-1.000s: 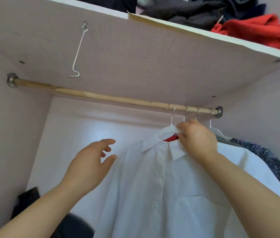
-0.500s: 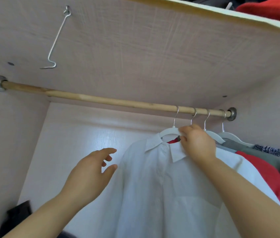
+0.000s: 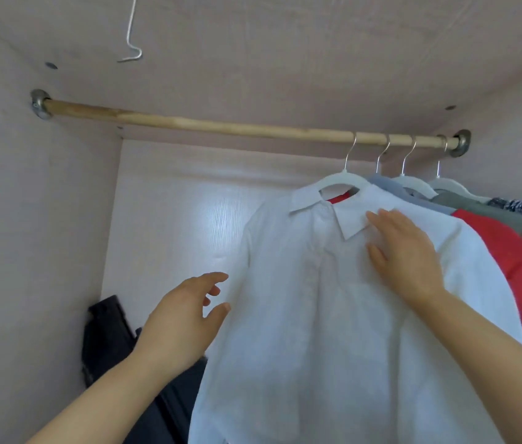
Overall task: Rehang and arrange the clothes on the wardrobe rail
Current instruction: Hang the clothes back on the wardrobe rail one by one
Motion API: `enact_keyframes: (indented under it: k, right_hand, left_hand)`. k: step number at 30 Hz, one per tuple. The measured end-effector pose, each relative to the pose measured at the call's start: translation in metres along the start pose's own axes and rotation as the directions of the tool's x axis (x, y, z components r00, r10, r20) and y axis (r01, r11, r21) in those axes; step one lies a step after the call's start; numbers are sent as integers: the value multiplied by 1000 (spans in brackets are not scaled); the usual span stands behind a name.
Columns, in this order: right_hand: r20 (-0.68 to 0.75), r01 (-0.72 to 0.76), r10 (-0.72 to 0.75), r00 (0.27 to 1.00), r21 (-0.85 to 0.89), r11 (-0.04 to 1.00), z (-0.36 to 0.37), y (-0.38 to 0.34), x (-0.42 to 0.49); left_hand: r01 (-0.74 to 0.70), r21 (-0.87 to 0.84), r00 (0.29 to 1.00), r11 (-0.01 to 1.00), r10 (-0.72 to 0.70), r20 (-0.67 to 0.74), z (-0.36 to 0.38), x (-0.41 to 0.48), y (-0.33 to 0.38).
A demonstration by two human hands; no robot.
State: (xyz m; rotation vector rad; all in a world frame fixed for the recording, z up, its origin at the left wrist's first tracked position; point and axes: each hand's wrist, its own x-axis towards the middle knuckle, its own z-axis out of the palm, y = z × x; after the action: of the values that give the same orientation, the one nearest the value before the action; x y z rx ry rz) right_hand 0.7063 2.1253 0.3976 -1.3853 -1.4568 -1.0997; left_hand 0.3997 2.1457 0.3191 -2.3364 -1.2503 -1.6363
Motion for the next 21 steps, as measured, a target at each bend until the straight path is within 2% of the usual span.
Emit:
enact_keyframes:
  k: [2, 5, 8, 10, 13, 16, 18, 21]
  right_hand:
    - [34, 0, 0, 999, -4, 1000, 2, -5, -32]
    - [179, -2, -4, 984, 32, 999, 8, -35, -98]
    - [381, -46, -12, 925, 144, 989, 17, -86, -180]
    - [492, -62, -57, 869, 223, 973, 19, -132, -238]
    - [641, -109, -142, 754, 335, 936, 15, -201, -322]
    - [766, -133, -283, 578, 430, 893, 2, -266, -399]
    - [792, -133, -400, 461, 507, 852, -12, -308, -437]
    - [753, -150, -561, 344, 634, 759, -33, -359, -481]
  left_hand:
    - [43, -10, 998, 999, -43, 45, -5, -31, -8]
    - [120, 36, 985, 992, -124, 118, -14, -88, -25]
    - [243, 139, 944, 960, -267, 193, -29, -158, -50]
    - [340, 188, 893, 922, -379, 243, -39, -212, -67]
    - [478, 269, 781, 836, -545, 305, -59, -300, -87]
    - [580, 366, 638, 728, -685, 352, -84, -390, -99]
    - [647, 431, 527, 629, -777, 343, -104, -444, -102]
    - [715, 511, 395, 477, -879, 268, -133, -511, -92]
